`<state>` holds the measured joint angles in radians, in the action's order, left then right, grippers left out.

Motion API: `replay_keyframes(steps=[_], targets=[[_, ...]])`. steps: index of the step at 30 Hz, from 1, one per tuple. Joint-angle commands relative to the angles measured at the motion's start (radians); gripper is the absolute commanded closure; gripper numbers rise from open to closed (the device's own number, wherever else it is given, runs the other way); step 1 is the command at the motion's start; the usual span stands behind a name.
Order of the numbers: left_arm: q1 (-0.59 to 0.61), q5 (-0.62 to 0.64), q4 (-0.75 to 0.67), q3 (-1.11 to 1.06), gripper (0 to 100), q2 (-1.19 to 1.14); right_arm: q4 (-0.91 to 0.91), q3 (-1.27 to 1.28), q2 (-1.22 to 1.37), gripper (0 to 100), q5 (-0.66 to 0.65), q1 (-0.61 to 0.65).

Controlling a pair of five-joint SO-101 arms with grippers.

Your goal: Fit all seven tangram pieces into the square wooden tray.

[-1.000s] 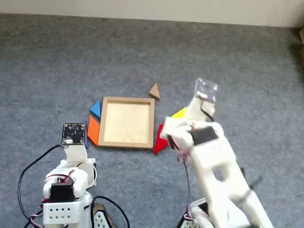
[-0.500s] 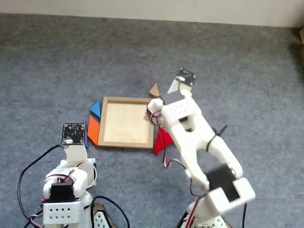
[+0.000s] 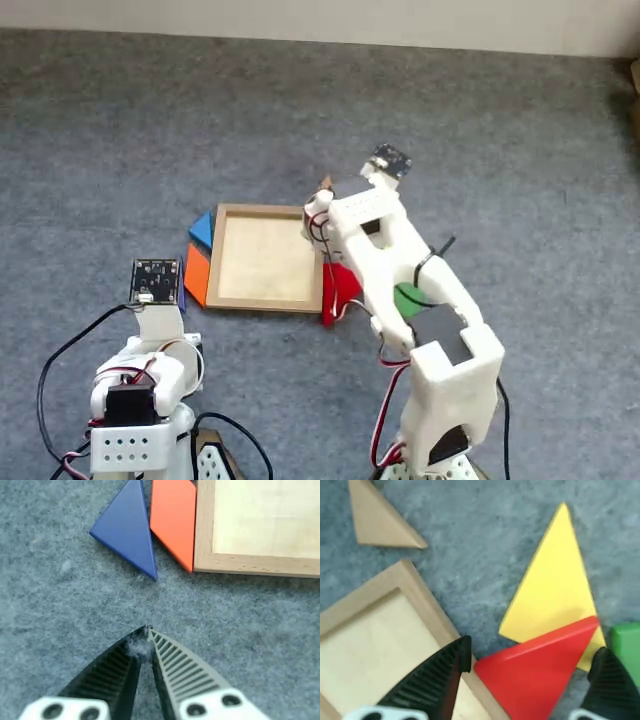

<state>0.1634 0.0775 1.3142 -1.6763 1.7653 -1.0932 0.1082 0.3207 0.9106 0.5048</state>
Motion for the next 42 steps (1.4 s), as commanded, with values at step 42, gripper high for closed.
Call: replay_keyframes(steps=[42], targets=[[0.012,-0.005,0.005,-0.019,100,0.047,-0.114,0.159,-0.024,64.1,-0.069,0.028]])
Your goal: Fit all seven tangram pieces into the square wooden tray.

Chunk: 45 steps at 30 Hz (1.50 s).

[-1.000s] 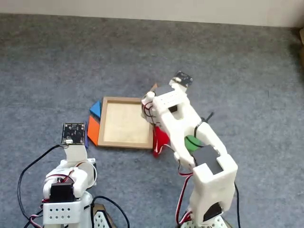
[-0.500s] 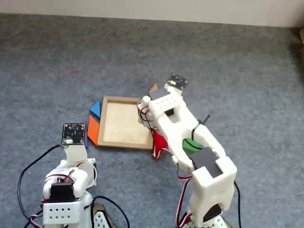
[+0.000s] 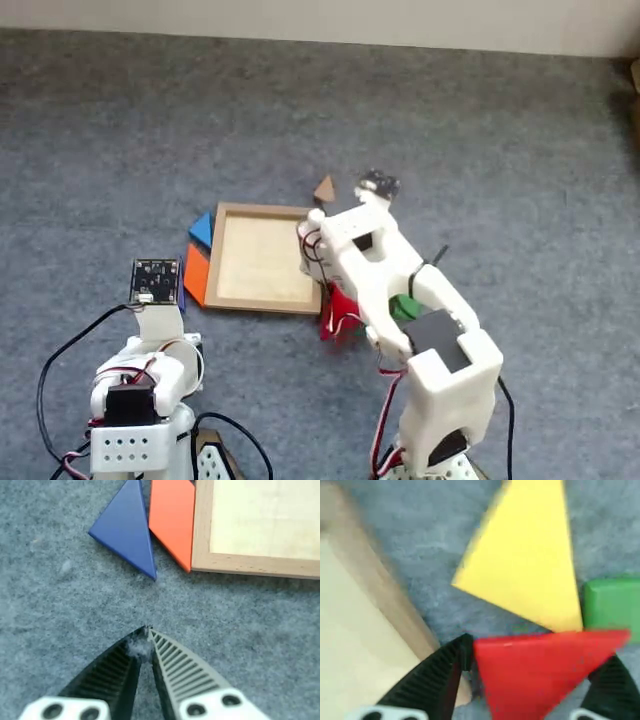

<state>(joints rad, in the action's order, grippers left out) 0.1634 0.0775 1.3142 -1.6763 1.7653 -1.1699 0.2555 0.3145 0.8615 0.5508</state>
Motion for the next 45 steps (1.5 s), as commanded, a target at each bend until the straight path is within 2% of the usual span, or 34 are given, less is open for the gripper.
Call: replay_keyframes(steps=[1,10,12,18,21,24,36,41,45], targets=[[0.012,-0.005,0.005,-0.019,100,0.047,-0.039,0.012,-0.018,64.1,-0.020,-0.019],[0.012,-0.005,0.005,-0.019,100,0.047,-0.038,0.012,-0.016,65.0,-0.020,-0.016],[0.012,-0.005,0.005,-0.019,100,0.047,-0.038,0.012,-0.018,69.7,-0.020,-0.016],[0.012,-0.005,0.005,-0.019,100,0.047,-0.039,0.012,-0.019,92.1,-0.031,-0.021],[0.012,-0.005,0.005,-0.019,100,0.047,-0.039,0.010,-0.019,99.1,-0.123,-0.022],[0.012,-0.005,0.005,-0.019,100,0.047,-0.041,0.010,-0.039,99.5,-0.176,-0.024],[0.012,-0.005,0.005,-0.019,100,0.047,-0.140,0.016,-0.332,99.2,-0.190,-0.018],[0.012,-0.005,0.005,-0.019,100,0.047,-0.151,0.061,-0.443,99.0,-0.436,0.030],[0.012,-0.005,0.005,-0.019,100,0.047,-0.104,0.200,-0.506,96.9,-0.436,0.139]])
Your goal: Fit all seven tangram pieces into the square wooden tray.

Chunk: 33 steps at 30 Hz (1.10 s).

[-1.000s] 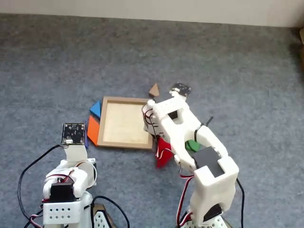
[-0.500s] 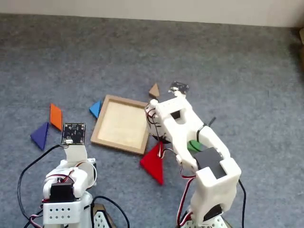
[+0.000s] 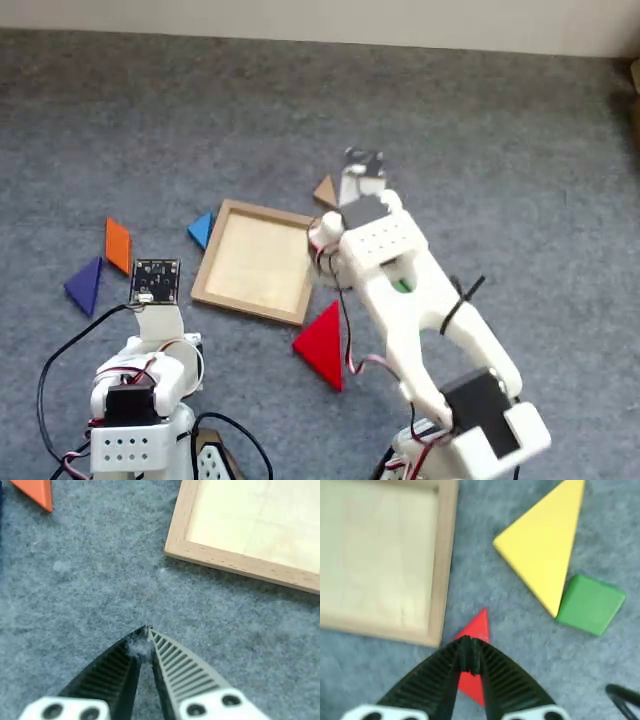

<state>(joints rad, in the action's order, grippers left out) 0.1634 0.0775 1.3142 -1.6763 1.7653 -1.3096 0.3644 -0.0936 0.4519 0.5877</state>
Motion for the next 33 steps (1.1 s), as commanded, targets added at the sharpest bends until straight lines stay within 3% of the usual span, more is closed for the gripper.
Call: replay_keyframes(steps=[1,6,9,19,33], targets=[[0.012,-0.005,0.005,-0.019,100,0.047,0.056,0.125,-0.105,94.3,-0.018,0.125],[0.012,-0.005,0.005,-0.019,100,0.047,0.165,0.243,-0.122,75.5,0.055,0.185],[0.012,-0.005,0.005,-0.019,100,0.047,0.219,0.271,-0.120,70.2,0.084,0.205],[0.012,-0.005,0.005,-0.019,100,0.047,0.404,0.363,-0.119,70.0,0.094,0.289],[0.012,-0.005,0.005,-0.019,100,0.047,0.443,0.433,-0.117,70.0,0.095,0.292]])
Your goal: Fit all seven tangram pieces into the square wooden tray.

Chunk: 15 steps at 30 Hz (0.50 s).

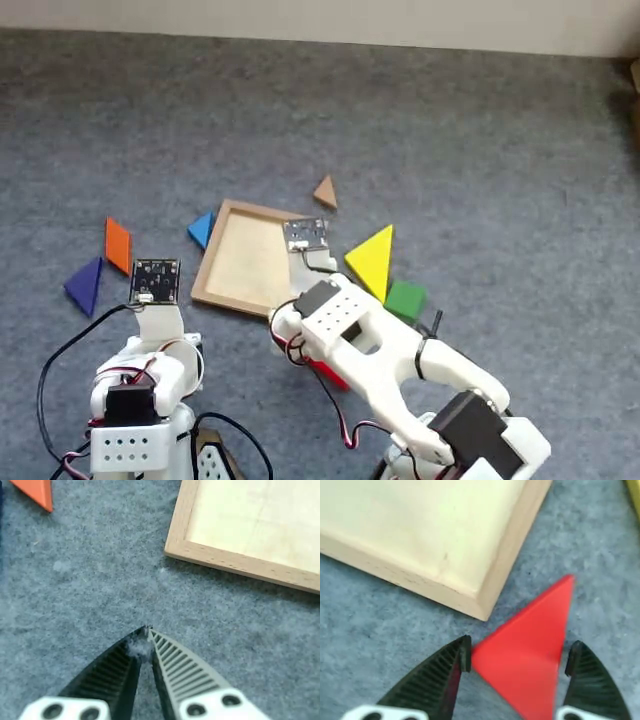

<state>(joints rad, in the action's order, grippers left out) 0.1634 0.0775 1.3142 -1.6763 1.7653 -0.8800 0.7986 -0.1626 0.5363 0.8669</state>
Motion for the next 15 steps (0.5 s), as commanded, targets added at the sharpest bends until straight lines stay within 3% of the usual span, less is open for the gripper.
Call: replay_keyframes(steps=[1,15], targets=[[0.012,-0.005,0.005,-0.019,100,0.047,0.013,-0.001,-0.048,70.0,0.011,0.013],[0.012,-0.005,0.005,-0.019,100,0.047,0.007,0.044,-0.048,69.9,0.000,0.073]])
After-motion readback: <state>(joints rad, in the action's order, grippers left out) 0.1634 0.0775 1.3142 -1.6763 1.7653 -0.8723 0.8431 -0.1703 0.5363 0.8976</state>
